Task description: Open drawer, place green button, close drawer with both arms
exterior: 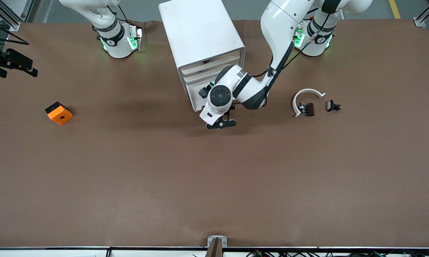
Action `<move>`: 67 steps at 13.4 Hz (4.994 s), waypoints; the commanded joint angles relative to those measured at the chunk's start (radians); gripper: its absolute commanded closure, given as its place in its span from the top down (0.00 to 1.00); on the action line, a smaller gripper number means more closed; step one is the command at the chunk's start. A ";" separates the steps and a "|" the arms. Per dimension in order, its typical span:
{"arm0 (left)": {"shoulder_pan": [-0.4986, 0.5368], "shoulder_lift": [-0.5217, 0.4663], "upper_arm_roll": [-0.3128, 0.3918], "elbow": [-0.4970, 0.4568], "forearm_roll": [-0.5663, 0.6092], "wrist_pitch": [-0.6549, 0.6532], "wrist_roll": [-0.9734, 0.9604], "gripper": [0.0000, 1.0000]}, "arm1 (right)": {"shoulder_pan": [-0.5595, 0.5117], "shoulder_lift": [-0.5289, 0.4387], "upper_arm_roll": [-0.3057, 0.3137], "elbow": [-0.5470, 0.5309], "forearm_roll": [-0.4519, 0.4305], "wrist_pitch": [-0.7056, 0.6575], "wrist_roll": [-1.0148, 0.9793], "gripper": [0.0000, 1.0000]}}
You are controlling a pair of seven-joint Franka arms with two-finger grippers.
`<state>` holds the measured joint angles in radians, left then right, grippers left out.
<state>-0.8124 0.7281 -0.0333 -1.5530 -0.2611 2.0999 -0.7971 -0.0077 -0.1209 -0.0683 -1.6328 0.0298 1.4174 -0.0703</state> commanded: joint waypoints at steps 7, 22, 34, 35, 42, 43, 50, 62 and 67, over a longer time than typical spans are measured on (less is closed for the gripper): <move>-0.011 -0.009 -0.016 -0.045 -0.199 0.002 -0.007 1.00 | -0.017 -0.049 -0.004 -0.051 -0.021 0.032 -0.054 1.00; -0.037 0.004 -0.016 -0.071 -0.539 0.003 -0.008 1.00 | -0.044 -0.089 -0.004 -0.102 -0.019 0.087 -0.059 1.00; -0.056 0.030 -0.016 -0.084 -0.642 0.008 -0.008 1.00 | -0.037 -0.091 0.004 -0.104 -0.028 0.090 -0.063 1.00; -0.056 0.028 -0.016 -0.082 -0.642 0.008 -0.008 1.00 | -0.035 -0.091 0.004 -0.104 -0.036 0.090 -0.063 1.00; -0.033 -0.053 0.018 -0.075 -0.622 0.009 -0.008 1.00 | -0.037 -0.092 0.004 -0.107 -0.036 0.092 -0.063 1.00; -0.031 -0.081 0.039 -0.075 -0.622 0.009 -0.011 1.00 | -0.037 -0.092 0.004 -0.107 -0.036 0.092 -0.063 1.00; -0.025 -0.243 0.228 -0.075 -0.489 0.009 -0.013 1.00 | -0.037 -0.094 0.002 -0.107 -0.036 0.100 -0.063 1.00; 0.343 -0.515 0.273 -0.119 0.037 -0.240 -0.017 1.00 | -0.038 -0.126 -0.001 -0.159 -0.033 0.143 -0.085 1.00; 0.496 -0.553 0.263 -0.117 0.053 -0.368 -0.013 1.00 | -0.041 -0.125 -0.002 -0.154 -0.025 0.135 -0.086 1.00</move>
<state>-0.3506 0.2001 0.2463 -1.6494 -0.2234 1.7681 -0.7979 -0.0394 -0.2160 -0.0754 -1.7570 0.0107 1.5387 -0.1424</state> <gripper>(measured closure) 0.000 0.000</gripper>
